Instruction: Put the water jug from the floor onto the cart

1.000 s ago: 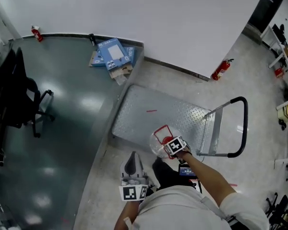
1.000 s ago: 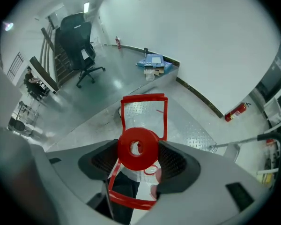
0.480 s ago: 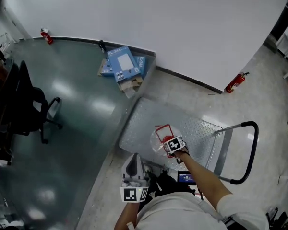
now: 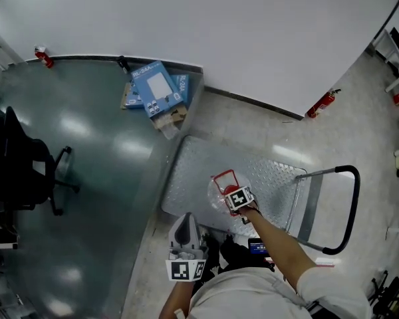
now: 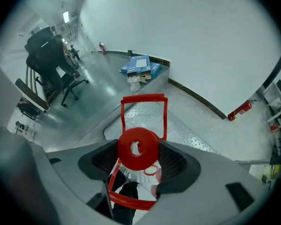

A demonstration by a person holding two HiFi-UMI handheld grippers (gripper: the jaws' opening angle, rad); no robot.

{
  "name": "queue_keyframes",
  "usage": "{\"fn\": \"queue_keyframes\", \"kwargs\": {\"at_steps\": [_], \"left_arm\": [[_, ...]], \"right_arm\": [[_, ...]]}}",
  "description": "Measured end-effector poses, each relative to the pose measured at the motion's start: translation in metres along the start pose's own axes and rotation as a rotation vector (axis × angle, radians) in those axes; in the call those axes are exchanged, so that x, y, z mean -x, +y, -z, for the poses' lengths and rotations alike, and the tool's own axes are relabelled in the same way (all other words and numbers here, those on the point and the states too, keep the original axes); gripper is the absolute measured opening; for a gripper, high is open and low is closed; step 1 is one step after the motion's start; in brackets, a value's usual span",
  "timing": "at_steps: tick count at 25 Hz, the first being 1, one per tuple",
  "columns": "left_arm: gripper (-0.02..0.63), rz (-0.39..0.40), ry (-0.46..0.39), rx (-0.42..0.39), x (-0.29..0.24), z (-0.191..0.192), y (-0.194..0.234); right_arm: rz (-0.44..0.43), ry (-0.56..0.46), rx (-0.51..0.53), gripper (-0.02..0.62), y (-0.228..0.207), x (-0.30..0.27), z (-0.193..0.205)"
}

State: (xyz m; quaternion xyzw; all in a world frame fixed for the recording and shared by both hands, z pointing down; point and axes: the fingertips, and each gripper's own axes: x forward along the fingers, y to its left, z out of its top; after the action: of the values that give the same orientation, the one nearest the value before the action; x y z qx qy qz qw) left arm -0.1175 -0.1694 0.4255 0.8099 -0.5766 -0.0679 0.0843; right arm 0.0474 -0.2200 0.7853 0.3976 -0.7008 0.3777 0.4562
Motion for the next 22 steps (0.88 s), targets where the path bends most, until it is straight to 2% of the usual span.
{"fn": "queue_keyframes", "kwargs": {"at_steps": [5, 22], "left_arm": [[0.003, 0.029, 0.018, 0.007, -0.017, 0.004, 0.009], [0.003, 0.027, 0.05, 0.03, -0.02, 0.015, 0.032]], "right_arm": [[-0.005, 0.014, -0.03, 0.276, -0.001, -0.013, 0.003], [0.017, 0.019, -0.108, 0.278, -0.017, -0.026, 0.0]]}}
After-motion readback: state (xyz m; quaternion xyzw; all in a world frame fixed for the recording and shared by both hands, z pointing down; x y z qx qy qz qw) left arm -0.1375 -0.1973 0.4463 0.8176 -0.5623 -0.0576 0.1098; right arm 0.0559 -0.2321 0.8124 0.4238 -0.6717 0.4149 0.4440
